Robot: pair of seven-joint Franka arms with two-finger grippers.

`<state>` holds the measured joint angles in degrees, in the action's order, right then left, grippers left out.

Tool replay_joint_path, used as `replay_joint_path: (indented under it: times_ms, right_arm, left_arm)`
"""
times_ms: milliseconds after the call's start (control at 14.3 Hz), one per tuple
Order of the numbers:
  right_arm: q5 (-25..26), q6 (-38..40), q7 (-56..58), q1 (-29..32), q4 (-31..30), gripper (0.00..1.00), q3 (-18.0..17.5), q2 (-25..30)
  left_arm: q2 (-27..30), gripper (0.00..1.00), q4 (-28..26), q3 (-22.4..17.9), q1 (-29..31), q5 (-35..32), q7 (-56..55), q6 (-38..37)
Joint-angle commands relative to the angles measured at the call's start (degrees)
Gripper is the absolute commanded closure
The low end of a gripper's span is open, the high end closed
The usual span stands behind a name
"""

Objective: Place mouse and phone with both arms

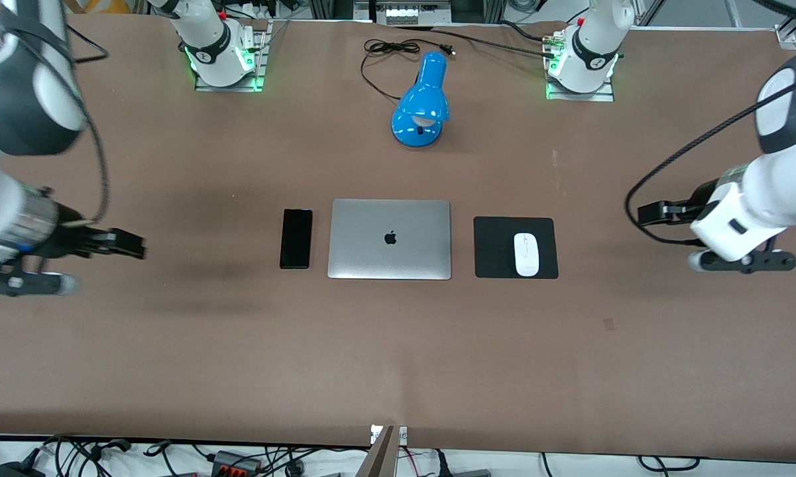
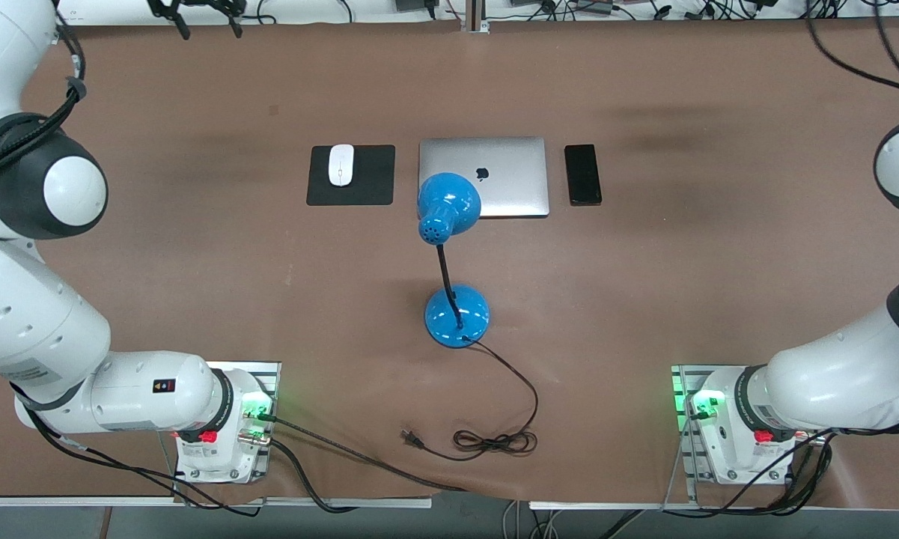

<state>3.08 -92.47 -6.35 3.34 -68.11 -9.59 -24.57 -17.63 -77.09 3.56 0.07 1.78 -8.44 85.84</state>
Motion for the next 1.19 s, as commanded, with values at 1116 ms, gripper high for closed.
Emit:
replay_joint_path:
  times_ms: [1116]
  right_arm:
    - [-0.01,-6.06,7.05,-1.32,-25.29,0.0,8.89,21.21]
  left_arm:
    - [19.56,0.0,-22.75,-0.31,-1.04,-5.03,6.5,11.46]
